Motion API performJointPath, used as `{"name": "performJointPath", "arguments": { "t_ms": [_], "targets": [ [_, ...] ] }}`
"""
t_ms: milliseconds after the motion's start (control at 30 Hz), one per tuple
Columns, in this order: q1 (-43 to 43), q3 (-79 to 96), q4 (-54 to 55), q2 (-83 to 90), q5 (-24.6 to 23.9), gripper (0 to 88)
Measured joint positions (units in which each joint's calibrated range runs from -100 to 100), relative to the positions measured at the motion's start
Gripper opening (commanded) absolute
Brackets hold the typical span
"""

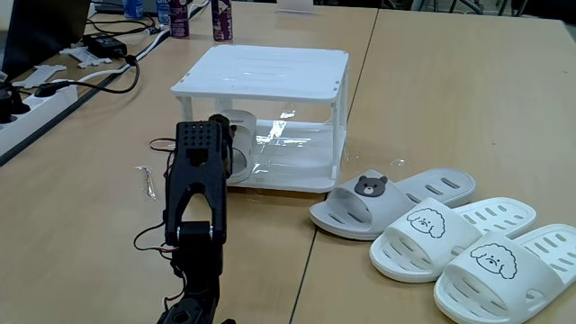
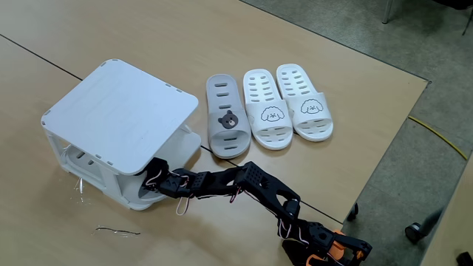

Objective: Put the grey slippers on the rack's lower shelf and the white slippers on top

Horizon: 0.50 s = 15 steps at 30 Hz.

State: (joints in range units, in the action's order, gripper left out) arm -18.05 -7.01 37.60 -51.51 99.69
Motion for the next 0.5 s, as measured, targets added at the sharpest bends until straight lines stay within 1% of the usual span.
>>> {"name": "performJointPath", "arguments": {
  "t_ms": [67, 233, 500],
  "targets": [
    [0.0, 2.2, 2.9, 0.1, 0.0, 32.5],
    [-0.1, 9.5, 5.4, 3.9, 0.0, 32.5],
    [-0.7, 26.2, 14.8, 11.5, 0.0, 32.6]
  ]
}}
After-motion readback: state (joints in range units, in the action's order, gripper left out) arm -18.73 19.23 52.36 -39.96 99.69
